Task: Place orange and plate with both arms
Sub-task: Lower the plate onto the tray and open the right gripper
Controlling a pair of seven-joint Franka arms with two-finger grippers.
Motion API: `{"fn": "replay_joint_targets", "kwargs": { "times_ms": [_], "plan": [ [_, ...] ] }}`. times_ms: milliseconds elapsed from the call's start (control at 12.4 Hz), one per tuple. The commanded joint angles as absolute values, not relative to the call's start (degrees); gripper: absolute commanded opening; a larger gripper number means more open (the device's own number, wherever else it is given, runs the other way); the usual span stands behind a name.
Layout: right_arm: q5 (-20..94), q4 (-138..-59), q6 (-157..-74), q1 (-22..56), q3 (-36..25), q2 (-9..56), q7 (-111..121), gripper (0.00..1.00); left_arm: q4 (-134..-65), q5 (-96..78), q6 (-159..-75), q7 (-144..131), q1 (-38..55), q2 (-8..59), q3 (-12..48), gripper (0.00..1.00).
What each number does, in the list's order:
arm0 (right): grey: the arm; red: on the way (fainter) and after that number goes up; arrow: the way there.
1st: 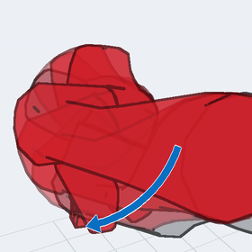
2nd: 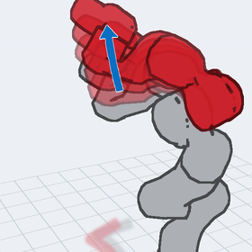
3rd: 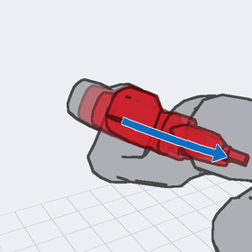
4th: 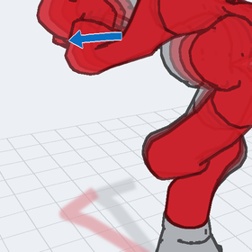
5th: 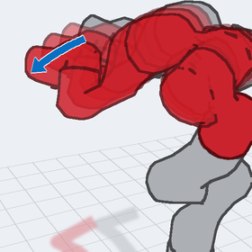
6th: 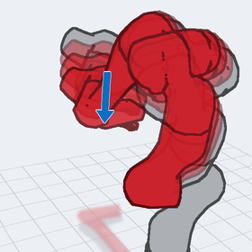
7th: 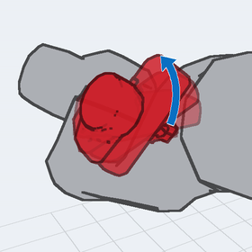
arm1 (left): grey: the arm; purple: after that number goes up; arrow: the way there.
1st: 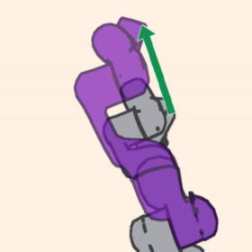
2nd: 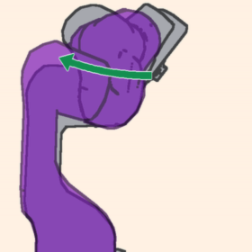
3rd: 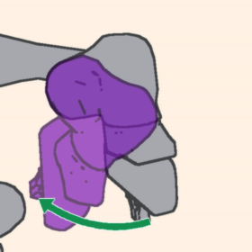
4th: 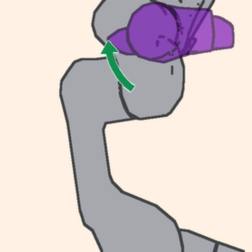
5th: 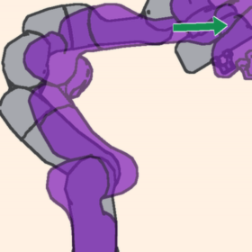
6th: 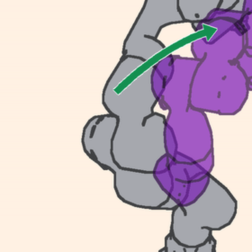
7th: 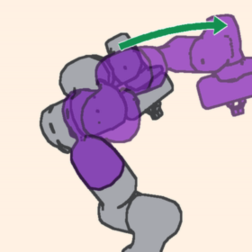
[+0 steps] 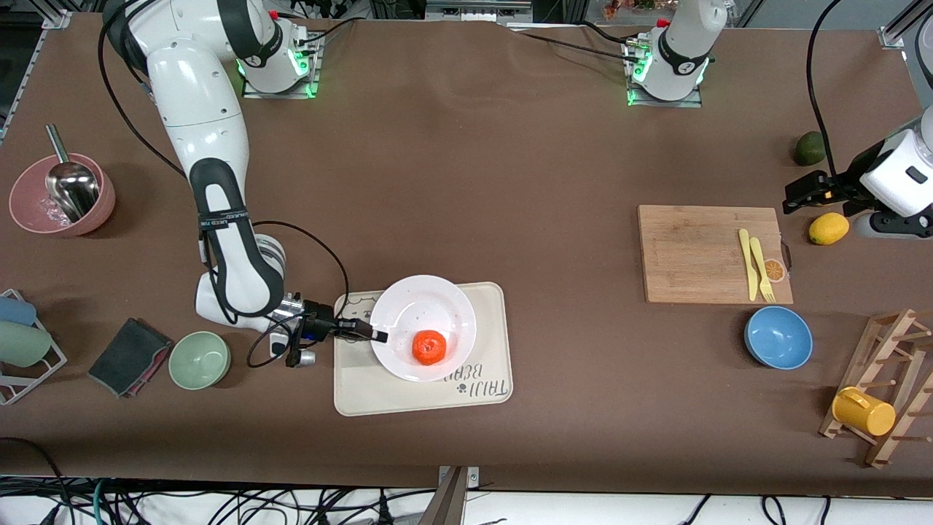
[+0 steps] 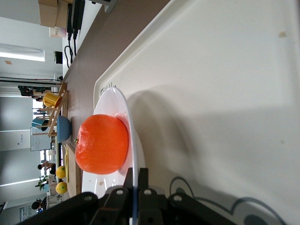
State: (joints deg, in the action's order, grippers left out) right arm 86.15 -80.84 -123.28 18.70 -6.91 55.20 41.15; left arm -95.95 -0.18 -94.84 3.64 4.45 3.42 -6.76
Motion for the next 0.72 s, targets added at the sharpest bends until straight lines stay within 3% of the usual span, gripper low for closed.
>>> {"fn": "replay_joint_targets", "kwargs": {
  "times_ms": [0, 563, 643],
  "plan": [
    [85.87, -78.4, -123.4, 18.9, -7.12, 56.6, 43.4, 0.0, -95.54, 0.53, -94.48, 4.57, 4.39, 3.25, -6.77, 1.0],
    [85.34, -78.92, -123.31, 18.72, -7.12, 57.22, 46.41, 0.0, -95.54, 0.53, -94.48, 4.57, 4.39, 3.34, -6.77, 1.0],
    [85.34, -78.93, -123.05, 18.55, -7.12, 57.22, 46.49, 0.08, -95.62, 0.53, -94.48, 4.57, 4.39, 3.34, -6.77, 1.0]
  ]
}}
